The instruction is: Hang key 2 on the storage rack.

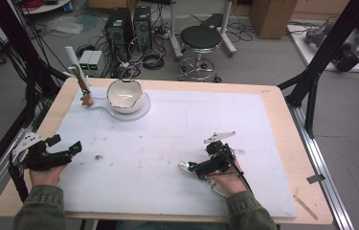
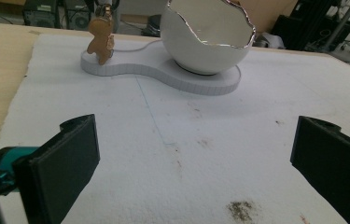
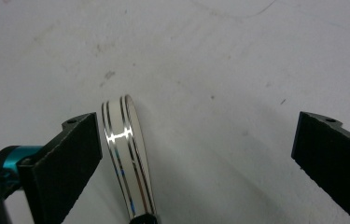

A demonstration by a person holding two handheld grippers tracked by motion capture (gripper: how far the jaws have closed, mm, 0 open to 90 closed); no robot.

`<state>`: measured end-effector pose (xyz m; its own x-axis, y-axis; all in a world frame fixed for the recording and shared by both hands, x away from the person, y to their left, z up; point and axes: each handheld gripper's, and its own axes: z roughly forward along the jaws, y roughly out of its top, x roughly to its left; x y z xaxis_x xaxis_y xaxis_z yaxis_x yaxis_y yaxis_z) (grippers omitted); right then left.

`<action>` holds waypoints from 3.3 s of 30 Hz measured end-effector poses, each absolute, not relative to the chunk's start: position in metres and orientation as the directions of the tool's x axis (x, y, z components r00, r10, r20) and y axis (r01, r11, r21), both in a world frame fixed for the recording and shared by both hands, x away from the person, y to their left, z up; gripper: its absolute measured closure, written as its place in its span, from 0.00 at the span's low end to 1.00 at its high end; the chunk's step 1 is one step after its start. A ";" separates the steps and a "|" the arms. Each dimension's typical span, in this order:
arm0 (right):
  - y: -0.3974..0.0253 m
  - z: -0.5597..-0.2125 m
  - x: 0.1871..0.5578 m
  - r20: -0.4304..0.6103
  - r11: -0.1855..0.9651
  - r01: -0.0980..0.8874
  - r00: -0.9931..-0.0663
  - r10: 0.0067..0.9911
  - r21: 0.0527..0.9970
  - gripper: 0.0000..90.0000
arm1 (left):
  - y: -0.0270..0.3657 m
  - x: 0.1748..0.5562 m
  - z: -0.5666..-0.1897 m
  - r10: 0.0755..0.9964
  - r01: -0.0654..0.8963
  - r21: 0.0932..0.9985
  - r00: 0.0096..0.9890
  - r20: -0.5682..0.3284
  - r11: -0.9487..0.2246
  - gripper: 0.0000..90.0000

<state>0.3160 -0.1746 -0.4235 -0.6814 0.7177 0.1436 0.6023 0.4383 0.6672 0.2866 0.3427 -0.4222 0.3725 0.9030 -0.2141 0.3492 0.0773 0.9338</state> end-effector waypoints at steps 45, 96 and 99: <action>-0.158 -0.426 0.295 0.025 0.665 0.479 -0.822 0.569 0.573 0.83 | 0.343 0.287 -0.423 0.903 0.349 0.934 0.373 -0.212 0.075 0.02; -0.144 -0.369 0.305 0.318 0.264 0.465 -0.834 0.451 0.845 0.84 | 0.328 0.284 -0.418 0.879 0.343 0.938 0.430 -0.206 0.052 0.02; -0.140 -0.362 0.306 0.316 0.252 0.452 -0.842 0.437 0.856 0.83 | 0.329 0.286 -0.419 0.875 0.345 0.936 0.432 -0.220 0.065 0.02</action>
